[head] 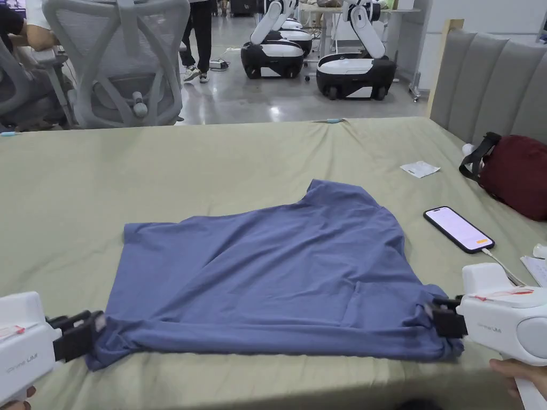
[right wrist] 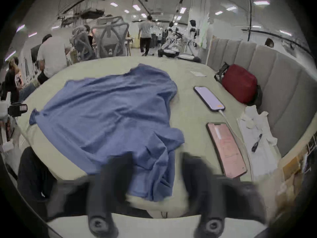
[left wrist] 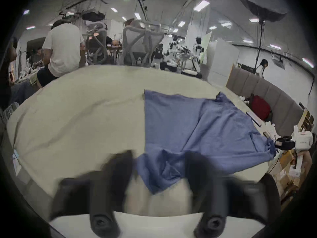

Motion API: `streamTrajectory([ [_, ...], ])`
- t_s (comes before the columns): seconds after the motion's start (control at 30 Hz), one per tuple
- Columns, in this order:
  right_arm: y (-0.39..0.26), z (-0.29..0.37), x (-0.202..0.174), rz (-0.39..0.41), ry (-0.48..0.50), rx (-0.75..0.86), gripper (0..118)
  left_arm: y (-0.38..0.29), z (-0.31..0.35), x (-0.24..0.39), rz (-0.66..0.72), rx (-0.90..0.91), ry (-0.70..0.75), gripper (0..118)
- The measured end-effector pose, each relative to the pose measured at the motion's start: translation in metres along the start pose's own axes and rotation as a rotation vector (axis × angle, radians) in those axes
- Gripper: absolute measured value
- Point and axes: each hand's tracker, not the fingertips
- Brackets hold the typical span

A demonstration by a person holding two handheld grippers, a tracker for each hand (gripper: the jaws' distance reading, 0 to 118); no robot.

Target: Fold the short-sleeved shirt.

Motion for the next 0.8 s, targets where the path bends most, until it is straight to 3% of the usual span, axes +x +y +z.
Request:
streamTrajectory([
  [0.03, 0.001, 0.000, -0.001, 0.006, -0.015, 0.014, 0, 0.002, 0.001, 0.001, -0.011, 0.016, 0.014, 0],
  [0.23, 0.002, -0.004, -0.012, 0.004, -0.001, 0.012, 0, 0.006, -0.004, 0.001, -0.019, -0.001, -0.008, 0],
  [0.27, 0.002, -0.006, -0.013, 0.004, -0.001, 0.011, 0, 0.006, -0.007, 0.002, -0.022, -0.006, -0.006, 12],
  [0.3, 0.000, -0.007, -0.014, 0.007, 0.001, 0.007, 0, 0.005, -0.011, 0.002, -0.025, -0.020, 0.001, 31],
  [0.37, 0.001, -0.008, -0.016, 0.010, 0.007, 0.001, 0, 0.002, -0.022, -0.001, -0.021, -0.056, 0.002, 90],
  [0.4, 0.001, -0.008, -0.017, 0.006, 0.010, -0.001, 0, 0.000, -0.029, -0.002, -0.011, -0.098, 0.010, 102],
  [0.5, 0.001, -0.010, -0.019, 0.003, 0.010, -0.009, 0, -0.005, -0.044, -0.003, -0.012, -0.133, 0.032, 99],
  [0.63, 0.001, -0.012, -0.020, 0.005, 0.007, -0.021, 0, -0.013, -0.063, -0.003, -0.060, -0.192, 0.076, 79],
  [0.73, -0.001, -0.013, -0.021, 0.006, 0.003, -0.027, 0, -0.018, -0.068, -0.001, -0.041, -0.227, 0.026, 12],
  [0.77, 0.000, -0.013, -0.020, 0.004, 0.002, -0.031, 0, -0.019, -0.067, 0.002, -0.014, -0.204, -0.006, 8],
  [0.8, 0.000, -0.013, -0.019, 0.003, 0.001, -0.034, 0, -0.019, -0.066, 0.006, -0.048, -0.199, 0.050, 7],
])
